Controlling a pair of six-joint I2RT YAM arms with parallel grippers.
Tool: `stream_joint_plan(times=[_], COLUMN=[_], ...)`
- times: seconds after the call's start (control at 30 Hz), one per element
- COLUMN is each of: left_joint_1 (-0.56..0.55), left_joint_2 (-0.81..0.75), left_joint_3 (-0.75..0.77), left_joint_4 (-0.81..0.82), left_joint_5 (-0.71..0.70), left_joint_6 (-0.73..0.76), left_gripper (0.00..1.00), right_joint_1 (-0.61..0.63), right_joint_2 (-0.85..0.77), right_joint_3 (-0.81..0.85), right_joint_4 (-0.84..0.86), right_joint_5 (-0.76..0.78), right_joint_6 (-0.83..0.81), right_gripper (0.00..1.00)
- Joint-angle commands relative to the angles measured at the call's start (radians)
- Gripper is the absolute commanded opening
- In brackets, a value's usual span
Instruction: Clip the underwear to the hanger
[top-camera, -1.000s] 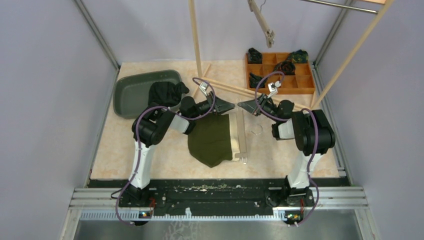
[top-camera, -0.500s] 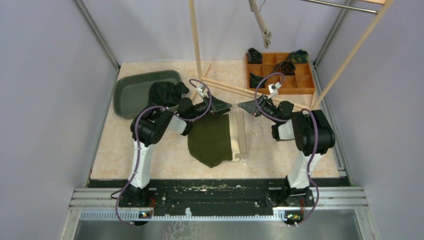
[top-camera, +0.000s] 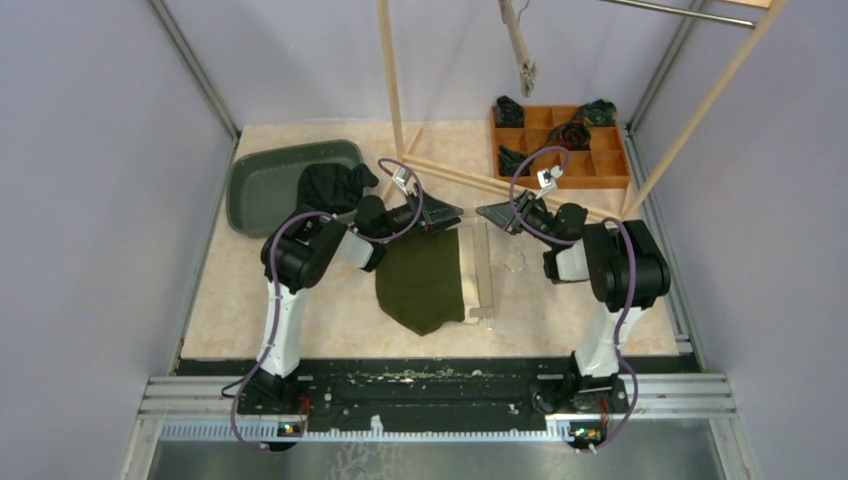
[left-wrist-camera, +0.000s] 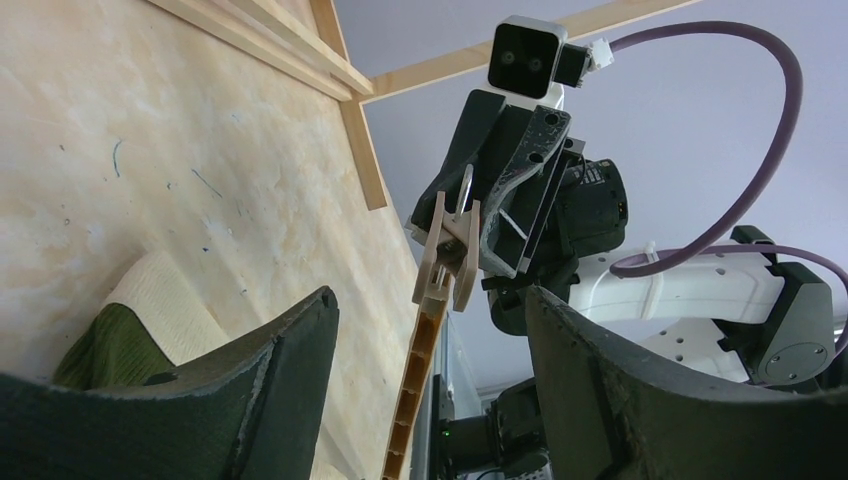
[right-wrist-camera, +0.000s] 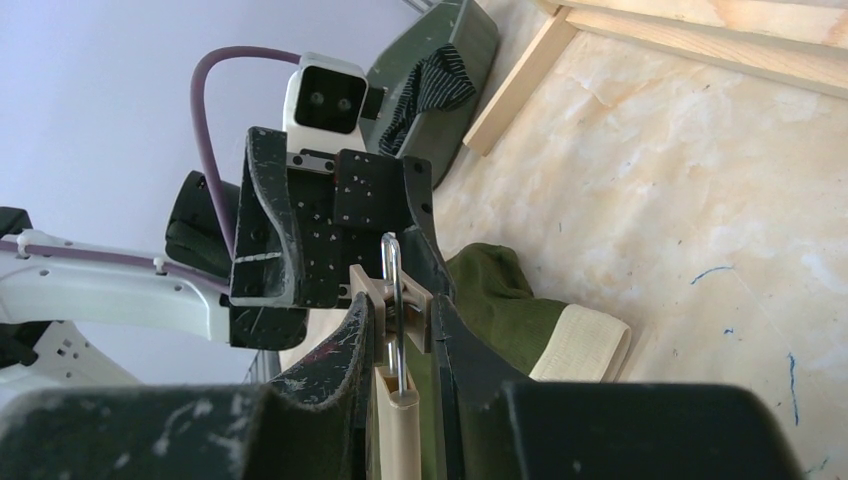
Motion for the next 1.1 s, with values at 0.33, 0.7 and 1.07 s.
stream_joint_plan(times=[0.33, 0.7, 1.07], left_joint_1=[-0.026, -0.031, -0.036], left_joint_2=[-0.007, -0.002, 0.015], left_joint_3=[0.054, 0.059, 0.066], left_joint_4=[0.024, 0.032, 0.055], left_joint_5=[0.011, 0.016, 0.019], left_joint_6=[0.002, -0.002, -0.017], left_gripper=[0.63, 0.51, 0.24], right_joint_1=[-0.002, -0.002, -0.002], right_joint_2=[-0.022, 0.001, 0.009], right_joint_3=[0.015, 0.03, 0.031], right_joint_4=[0.076, 0.089, 0.094], right_joint_5=[-0.016, -0.019, -0.025], right_joint_6=[-0.011, 0.005, 0.012], right_gripper=[0.0, 0.02, 0.14])
